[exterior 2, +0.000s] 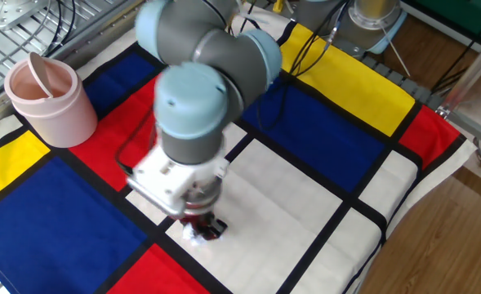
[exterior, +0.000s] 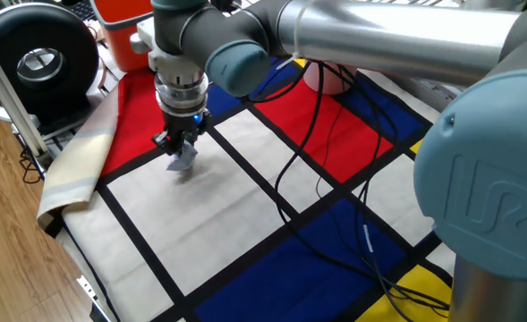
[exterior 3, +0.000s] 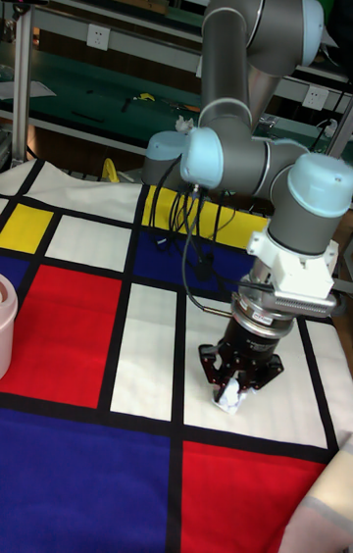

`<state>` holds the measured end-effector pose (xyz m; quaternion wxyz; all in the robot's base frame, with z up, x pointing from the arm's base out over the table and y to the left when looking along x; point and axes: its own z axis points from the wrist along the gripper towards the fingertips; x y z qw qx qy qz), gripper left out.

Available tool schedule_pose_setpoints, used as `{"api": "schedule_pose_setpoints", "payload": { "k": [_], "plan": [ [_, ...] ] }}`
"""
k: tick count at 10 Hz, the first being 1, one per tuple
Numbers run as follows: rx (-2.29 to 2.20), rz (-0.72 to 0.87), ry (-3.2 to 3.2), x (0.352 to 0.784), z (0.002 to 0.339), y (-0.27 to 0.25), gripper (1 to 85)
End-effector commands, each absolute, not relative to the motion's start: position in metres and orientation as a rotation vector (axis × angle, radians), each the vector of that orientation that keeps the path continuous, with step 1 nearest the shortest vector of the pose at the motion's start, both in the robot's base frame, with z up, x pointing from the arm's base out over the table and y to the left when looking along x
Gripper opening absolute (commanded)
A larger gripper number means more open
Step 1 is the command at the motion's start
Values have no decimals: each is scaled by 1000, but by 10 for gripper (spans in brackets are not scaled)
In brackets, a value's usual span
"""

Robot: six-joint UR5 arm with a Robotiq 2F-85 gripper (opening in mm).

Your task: Put the garbage in the trash can

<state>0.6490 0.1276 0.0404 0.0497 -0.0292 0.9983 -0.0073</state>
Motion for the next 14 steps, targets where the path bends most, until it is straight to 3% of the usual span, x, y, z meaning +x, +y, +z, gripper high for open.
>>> {"api": "schedule_pose_setpoints", "payload": {
  "k": [1, 7, 14],
  "plan": [
    [-181, -57, 3069, 653, 74, 96, 10],
    [-433, -96, 3076, 643, 132, 22, 10],
    [-446, -97, 3056, 626, 133, 5, 10]
  ]
}}
